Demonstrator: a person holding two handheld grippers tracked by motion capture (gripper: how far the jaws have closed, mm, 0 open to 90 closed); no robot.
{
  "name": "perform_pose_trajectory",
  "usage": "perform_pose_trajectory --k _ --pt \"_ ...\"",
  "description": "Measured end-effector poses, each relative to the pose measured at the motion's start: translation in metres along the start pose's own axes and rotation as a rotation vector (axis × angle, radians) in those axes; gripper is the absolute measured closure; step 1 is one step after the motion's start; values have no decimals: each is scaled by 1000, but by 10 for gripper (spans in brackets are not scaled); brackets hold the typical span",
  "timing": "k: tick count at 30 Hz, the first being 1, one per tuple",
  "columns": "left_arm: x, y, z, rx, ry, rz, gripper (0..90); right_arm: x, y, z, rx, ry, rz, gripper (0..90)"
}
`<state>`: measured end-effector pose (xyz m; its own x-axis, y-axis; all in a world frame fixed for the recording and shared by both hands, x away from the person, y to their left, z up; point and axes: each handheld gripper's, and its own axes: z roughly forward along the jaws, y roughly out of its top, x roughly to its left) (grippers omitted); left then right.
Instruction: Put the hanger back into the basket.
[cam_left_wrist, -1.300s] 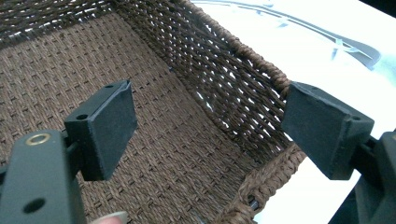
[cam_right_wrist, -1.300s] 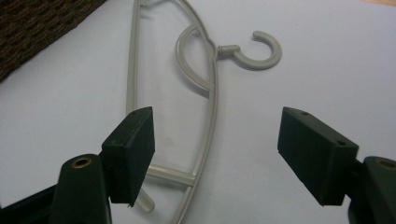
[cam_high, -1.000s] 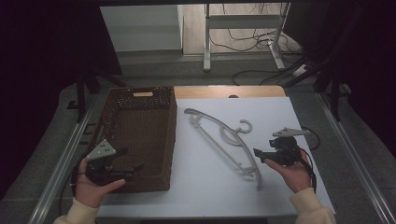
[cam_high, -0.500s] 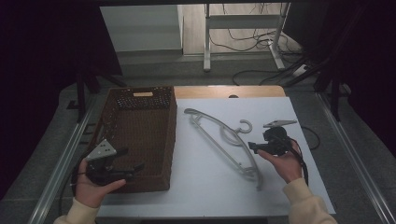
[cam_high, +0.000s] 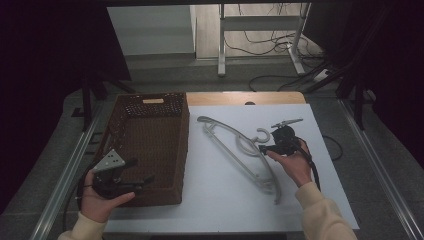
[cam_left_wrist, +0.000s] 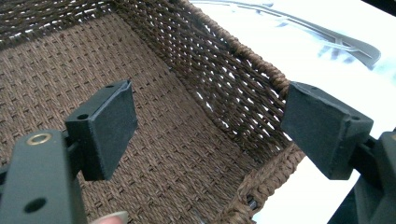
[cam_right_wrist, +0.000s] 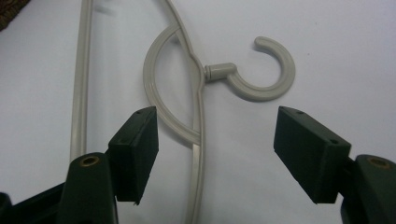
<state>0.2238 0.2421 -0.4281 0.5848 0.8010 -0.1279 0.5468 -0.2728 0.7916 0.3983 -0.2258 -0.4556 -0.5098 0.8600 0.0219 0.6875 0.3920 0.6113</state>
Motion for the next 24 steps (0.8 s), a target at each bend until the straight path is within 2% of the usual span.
perform_pose_trajectory --k 9,15,24 --pt "0 0 0 1 -1 1 183 -2 8 24 50 3 8 339" --pt "0 0 0 -1 1 2 183 0 15 42 81 -14 -15 358" --pt "2 0 -1 -3 3 -2 183 -2 17 61 133 3 -1 457"
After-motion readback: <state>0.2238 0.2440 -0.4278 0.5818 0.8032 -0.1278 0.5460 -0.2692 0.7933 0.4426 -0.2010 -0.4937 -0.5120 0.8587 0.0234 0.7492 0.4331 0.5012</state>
